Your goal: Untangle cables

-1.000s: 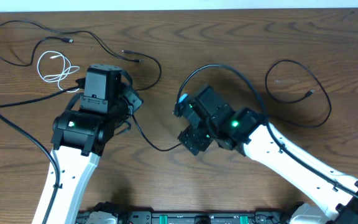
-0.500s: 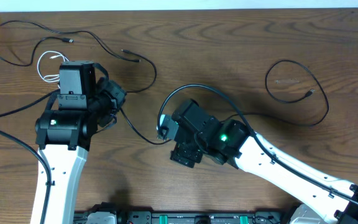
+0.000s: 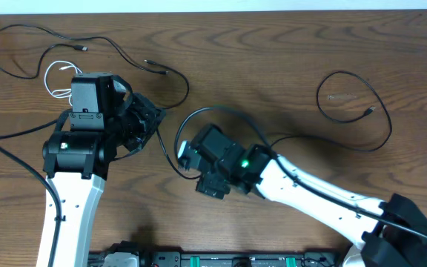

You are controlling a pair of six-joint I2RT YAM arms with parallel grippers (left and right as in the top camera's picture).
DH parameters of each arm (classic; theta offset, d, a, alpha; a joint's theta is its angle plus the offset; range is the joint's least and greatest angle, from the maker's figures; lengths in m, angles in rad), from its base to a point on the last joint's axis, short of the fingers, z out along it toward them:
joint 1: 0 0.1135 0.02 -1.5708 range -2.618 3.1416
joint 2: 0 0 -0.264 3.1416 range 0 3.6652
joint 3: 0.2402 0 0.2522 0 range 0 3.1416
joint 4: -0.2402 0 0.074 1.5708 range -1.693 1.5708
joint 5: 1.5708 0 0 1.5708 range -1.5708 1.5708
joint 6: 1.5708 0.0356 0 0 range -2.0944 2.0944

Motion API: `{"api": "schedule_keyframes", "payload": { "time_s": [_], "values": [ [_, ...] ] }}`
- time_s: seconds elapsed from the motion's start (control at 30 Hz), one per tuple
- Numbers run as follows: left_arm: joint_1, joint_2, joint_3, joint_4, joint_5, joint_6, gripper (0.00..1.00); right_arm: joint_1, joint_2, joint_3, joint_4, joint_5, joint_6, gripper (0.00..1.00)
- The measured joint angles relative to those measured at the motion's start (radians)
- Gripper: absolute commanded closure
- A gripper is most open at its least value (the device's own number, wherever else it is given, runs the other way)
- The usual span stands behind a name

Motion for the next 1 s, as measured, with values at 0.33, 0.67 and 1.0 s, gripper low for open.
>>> {"api": "schedule_keyframes", "payload": {
  "time_s": [0.33, 0.67, 1.0],
  "values": [
    [0.000, 0.000, 0.000, 0.000, -0.031, 0.000, 0.92, 0.039, -0.002, -0.001, 0.030, 0.021, 0.009, 0.51],
    [0.000, 0.000, 0.000, -0.049, -0.091, 0.000, 0.92, 0.039, -0.002, -0.001, 0.047, 0.098, 0.095, 0.99],
    [0.000, 0.000, 0.000, -0.106, -0.180, 0.003, 0.35, 0.034, -0.045, -0.003, 0.088, 0.110, 0.193, 0.99]
  ]
}}
